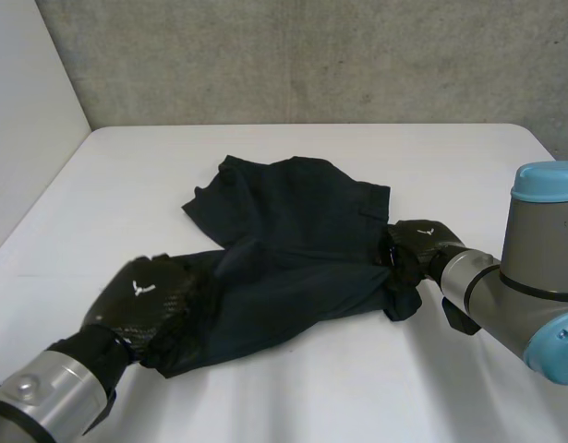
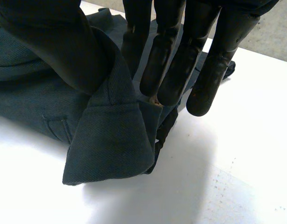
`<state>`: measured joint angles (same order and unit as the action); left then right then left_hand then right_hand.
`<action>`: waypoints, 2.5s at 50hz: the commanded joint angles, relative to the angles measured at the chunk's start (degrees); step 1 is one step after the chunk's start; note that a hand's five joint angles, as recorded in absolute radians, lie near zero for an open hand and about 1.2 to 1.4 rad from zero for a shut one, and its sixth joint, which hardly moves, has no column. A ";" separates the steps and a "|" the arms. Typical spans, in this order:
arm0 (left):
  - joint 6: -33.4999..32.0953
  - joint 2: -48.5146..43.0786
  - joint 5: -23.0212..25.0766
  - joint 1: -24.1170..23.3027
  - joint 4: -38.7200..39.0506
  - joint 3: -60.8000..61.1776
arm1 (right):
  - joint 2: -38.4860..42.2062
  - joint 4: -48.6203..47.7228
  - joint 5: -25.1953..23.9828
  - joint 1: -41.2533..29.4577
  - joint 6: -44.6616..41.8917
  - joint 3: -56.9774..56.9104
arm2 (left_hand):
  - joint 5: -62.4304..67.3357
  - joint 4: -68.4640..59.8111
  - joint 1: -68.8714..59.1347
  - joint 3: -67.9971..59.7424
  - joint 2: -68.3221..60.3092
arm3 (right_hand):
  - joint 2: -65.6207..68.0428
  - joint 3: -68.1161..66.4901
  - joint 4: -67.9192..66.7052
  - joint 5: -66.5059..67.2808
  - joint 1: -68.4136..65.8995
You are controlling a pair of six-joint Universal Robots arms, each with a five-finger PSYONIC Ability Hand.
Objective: Fold the shorts.
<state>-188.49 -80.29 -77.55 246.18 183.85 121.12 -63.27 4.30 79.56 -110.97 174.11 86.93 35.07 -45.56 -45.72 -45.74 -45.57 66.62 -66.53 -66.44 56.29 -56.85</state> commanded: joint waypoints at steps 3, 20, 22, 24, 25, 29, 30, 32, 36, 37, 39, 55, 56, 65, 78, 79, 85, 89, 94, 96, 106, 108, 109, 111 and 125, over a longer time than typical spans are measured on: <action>-0.04 -11.81 -1.20 0.09 -0.33 -0.54 | 0.08 -0.08 -0.02 -0.12 -0.09 0.17 | 7.70 -7.22 -7.05 -7.04 -7.20 | 9.73 -9.83 -9.92 10.07 -19.51; -0.04 -25.09 -7.53 0.01 2.48 -10.02 | 0.43 -0.44 -0.11 -0.21 -0.26 0.78 | 2.82 -2.34 -2.17 -2.16 -2.32 | 9.73 -9.83 -9.92 10.07 -19.51; -0.04 -25.70 -7.53 -0.08 2.48 -10.64 | 0.34 -0.52 -0.11 -0.21 -0.26 0.78 | 2.82 -2.34 -2.17 -2.16 -2.32 | 9.73 -9.83 -9.92 10.07 -19.51; -0.30 -26.67 -7.62 -0.35 2.48 -11.61 | 0.34 -0.61 -0.11 -0.21 -0.26 0.87 | 2.99 -2.50 -2.34 -2.33 -2.49 | 9.73 -9.83 -9.92 10.07 -19.51; -0.39 -27.02 -7.62 -0.35 2.48 -11.96 | 0.34 -0.61 -0.11 -0.21 -0.26 0.87 | 2.99 -2.50 -2.34 -2.33 -2.49 | 9.73 -9.83 -9.92 10.07 -19.51; -1.26 -28.95 -7.71 -0.35 2.39 -13.10 | 0.43 -0.70 -0.11 -0.21 -0.26 0.87 | 2.99 -2.50 -2.34 -2.33 -2.49 | 9.73 -9.83 -9.92 10.07 -19.51; -1.53 -29.31 -7.71 -0.43 2.30 -13.28 | 0.43 -0.70 -0.11 -0.21 -0.26 0.87 | 2.99 -2.50 -2.34 -2.33 -2.49 | 9.73 -9.83 -9.92 10.07 -19.51; -2.14 -30.10 -7.79 -0.43 2.30 -13.63 | 0.43 -0.70 -0.11 -0.21 -0.26 0.87 | 2.99 -2.50 -2.34 -2.33 -2.49 | 9.73 -9.83 -9.92 10.07 -19.51; -2.76 -30.45 -7.79 -0.52 2.21 -13.72 | 0.52 -1.23 -0.02 -0.21 -0.35 0.96 | 2.99 -2.50 -2.34 -2.33 -2.49 | 9.73 -9.83 -9.92 10.07 -19.51; -2.76 -30.45 -7.79 -0.52 2.13 -13.72 | 0.52 -1.23 -0.02 -0.21 -0.35 0.96 | 2.99 -2.50 -2.34 -2.33 -2.49 | 9.73 -9.83 -9.92 10.07 -19.51; -2.76 -30.45 -7.79 -0.70 1.86 -13.72 | 0.52 -1.32 -0.02 -0.21 -0.35 0.96 | 2.99 -2.50 -2.34 -2.33 -2.49 | 9.73 -9.83 -9.92 10.07 -19.51; -2.67 -27.82 -7.71 -2.54 0.19 -11.26 | 0.43 -1.32 -0.02 -0.21 -0.35 1.22 | -3.40 3.89 4.05 4.07 3.90 | 9.73 -9.83 -9.92 10.07 -19.51; -2.67 -27.82 -7.71 -2.63 0.19 -11.09 | 0.43 -1.40 -0.02 -0.21 -0.35 1.22 | -3.24 3.72 3.89 3.90 3.74 | 9.73 -9.83 -9.92 10.07 -19.51; -2.76 -28.34 -7.53 -2.54 0.72 -11.26 | 0.43 -1.40 -0.02 -0.21 -0.35 1.31 | -2.23 2.71 2.88 2.89 2.72 | 9.73 -9.83 -9.92 10.07 -19.51; -2.85 -29.22 -7.62 -2.28 3.27 -11.70 | 0.43 -1.40 -0.11 -0.21 -0.44 1.40 | 4.84 -4.35 -4.19 -4.18 -4.34 | 9.73 -9.83 -9.92 10.07 -19.51; -2.85 -29.22 -7.62 -2.19 3.36 -11.79 | 0.43 -1.40 -0.11 -0.21 -0.44 1.48 | 4.84 -4.35 -4.19 -4.18 -4.34 | 9.73 -9.83 -9.92 10.07 -19.51; -2.94 -29.92 -7.62 -2.10 3.36 -12.05 | 0.34 -1.49 -0.11 -0.21 -0.44 1.57 | 4.50 -4.02 -3.85 -3.84 -4.00 | 9.73 -9.83 -9.92 10.07 -19.51; -2.94 -30.01 -7.62 -2.19 3.27 -11.88 | 0.34 -1.49 -0.11 -0.21 -0.44 1.57 | 4.00 -3.52 -3.35 -3.34 -3.50 | 9.73 -9.83 -9.92 10.07 -19.51; -2.94 -29.66 -7.71 -2.63 3.09 -11.44 | 0.34 -1.49 -0.11 -0.21 -0.44 1.66 | 1.99 -1.50 -1.34 -1.32 -1.49 | 9.73 -9.83 -9.92 10.07 -19.51; -2.94 -29.49 -7.79 -2.72 3.01 -11.35 | 0.34 -1.49 -0.11 -0.21 -0.44 1.57 | 0.97 -0.49 -0.32 -0.31 -0.47 | 9.73 -9.83 -9.92 10.07 -19.51; -2.94 -29.05 -7.62 -2.72 2.92 -10.29 | 0.34 -1.58 -0.11 -0.21 -0.44 1.66 | -0.21 0.69 0.86 0.87 0.71 | 9.73 -9.83 -9.92 10.07 -19.51; -2.94 -29.22 -7.62 -2.63 3.00 -10.38 | 0.34 -1.58 -0.11 -0.30 -0.44 1.66 | -0.04 0.52 0.69 0.70 0.54 | 9.73 -9.83 -9.92 10.07 -19.51; -2.94 -29.31 -7.62 -2.54 3.01 -10.47 | 0.34 -1.58 -0.11 -0.21 -0.44 1.66 | 0.13 0.36 0.52 0.54 0.37 | 9.73 -9.83 -9.92 10.07 -19.51; -2.94 -29.49 -7.62 -2.28 3.18 -10.73 | 0.34 -1.58 -0.11 -0.30 -0.44 1.75 | 0.46 0.02 0.19 0.20 0.03 | 9.73 -9.83 -9.92 10.07 -19.51; -6.36 -31.68 -7.62 -1.67 4.58 -12.05 | 0.34 -1.75 -0.11 -0.21 -0.44 2.01 | 8.87 -8.38 -8.22 -8.20 -8.37 | 9.73 -9.83 -9.92 10.07 -19.51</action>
<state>-193.01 -111.23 -85.16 244.18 187.34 109.31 -62.93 2.64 79.45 -111.20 173.67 88.82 31.99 -41.87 -40.90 -42.00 -41.80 66.62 -66.53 -66.45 56.30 -56.85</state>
